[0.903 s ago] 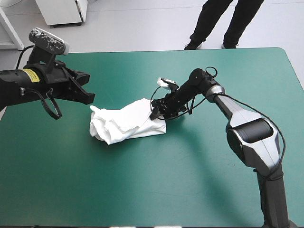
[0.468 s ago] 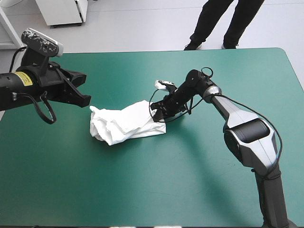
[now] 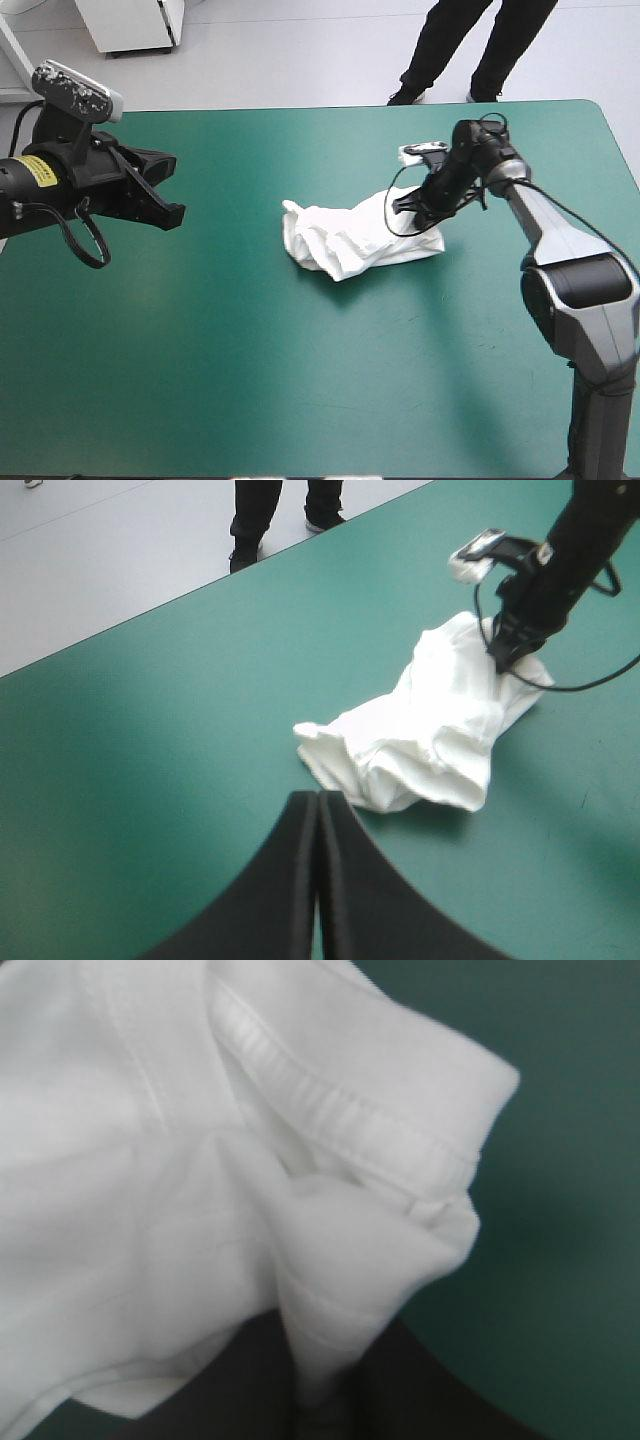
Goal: Fold the cloth
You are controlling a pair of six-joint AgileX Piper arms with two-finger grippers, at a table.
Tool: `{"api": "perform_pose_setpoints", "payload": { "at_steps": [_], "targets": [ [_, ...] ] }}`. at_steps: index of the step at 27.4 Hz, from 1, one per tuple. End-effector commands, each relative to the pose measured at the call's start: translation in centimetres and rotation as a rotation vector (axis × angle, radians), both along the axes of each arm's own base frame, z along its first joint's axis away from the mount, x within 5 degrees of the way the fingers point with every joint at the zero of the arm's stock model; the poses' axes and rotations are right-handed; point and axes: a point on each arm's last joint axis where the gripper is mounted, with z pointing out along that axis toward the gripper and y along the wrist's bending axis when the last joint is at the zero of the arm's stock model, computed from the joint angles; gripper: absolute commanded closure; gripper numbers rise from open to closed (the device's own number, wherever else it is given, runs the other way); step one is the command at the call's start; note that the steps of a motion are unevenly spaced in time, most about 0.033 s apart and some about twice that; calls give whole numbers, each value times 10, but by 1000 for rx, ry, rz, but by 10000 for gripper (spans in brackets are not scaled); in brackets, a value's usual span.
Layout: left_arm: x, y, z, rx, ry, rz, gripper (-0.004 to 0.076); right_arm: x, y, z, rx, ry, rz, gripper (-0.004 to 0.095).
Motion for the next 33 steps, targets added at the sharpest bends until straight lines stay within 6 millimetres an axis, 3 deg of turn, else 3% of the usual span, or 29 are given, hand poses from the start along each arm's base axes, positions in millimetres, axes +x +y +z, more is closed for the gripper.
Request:
{"api": "perform_pose_setpoints", "payload": {
  "at_steps": [1,8,13,16,20,33],
  "targets": [
    [-12,2,7,-22,-7,-16,746,-22,-49,48,-51,-70,-80,909],
    [-12,2,7,-22,-7,-16,746,-69,-149,49,-100,2,-310,909],
    [-12,2,7,-25,-5,-19,746,-99,-204,54,-103,-19,-479,909],
    [-13,1,7,-33,-3,-27,746,-111,-225,53,-98,-22,-549,909],
    [-14,-2,8,-45,-1,-52,746,-117,-237,47,-105,-8,-580,909],
    [-18,0,10,-46,-14,-58,745,-117,-240,44,-132,-17,-576,900]
  ]
}}
